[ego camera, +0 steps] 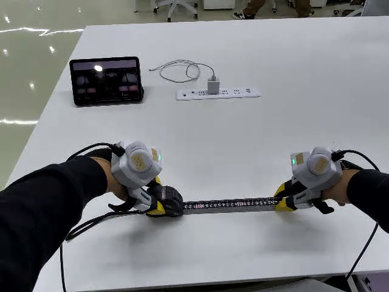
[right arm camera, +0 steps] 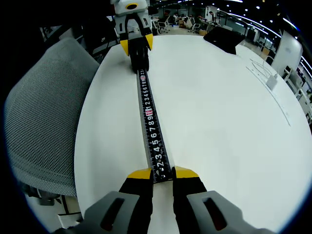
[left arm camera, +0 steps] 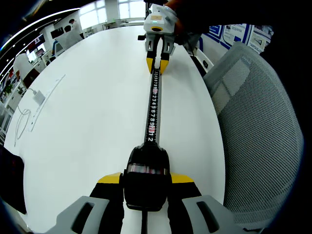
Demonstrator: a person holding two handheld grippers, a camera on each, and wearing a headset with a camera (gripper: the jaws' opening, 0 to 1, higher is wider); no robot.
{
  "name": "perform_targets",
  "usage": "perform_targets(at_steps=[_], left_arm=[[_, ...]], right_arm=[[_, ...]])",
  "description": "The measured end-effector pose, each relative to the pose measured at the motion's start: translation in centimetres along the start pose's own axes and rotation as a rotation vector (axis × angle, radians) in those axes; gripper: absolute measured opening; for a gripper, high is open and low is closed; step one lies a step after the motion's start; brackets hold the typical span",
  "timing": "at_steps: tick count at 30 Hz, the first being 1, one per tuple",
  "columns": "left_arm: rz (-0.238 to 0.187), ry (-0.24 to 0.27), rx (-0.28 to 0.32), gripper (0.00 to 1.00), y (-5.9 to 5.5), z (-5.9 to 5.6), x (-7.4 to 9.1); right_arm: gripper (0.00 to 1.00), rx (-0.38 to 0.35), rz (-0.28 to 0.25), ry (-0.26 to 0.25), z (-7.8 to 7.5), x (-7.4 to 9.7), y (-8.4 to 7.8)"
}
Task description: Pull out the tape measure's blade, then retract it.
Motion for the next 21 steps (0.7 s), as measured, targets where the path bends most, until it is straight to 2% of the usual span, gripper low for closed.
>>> perform_targets(at_steps=[21], left_arm=[[-0.001, 0.001, 0.002, 0.3, 0.08, 0.04, -0.01]], right_arm=[[0.1, -0.002, 0.01, -0.002, 0.08, 0.13, -0.17]])
Point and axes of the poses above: the centre of the closed fingertips' face, and the gripper's own axes: x roughly backward along the fingers, z roughly to its left, y roughly out of its top, the point moved 6 cm from there along x, roughly backward along the fingers, and after that the axes turned 3 degrees about -z, right-handed, at the moved point
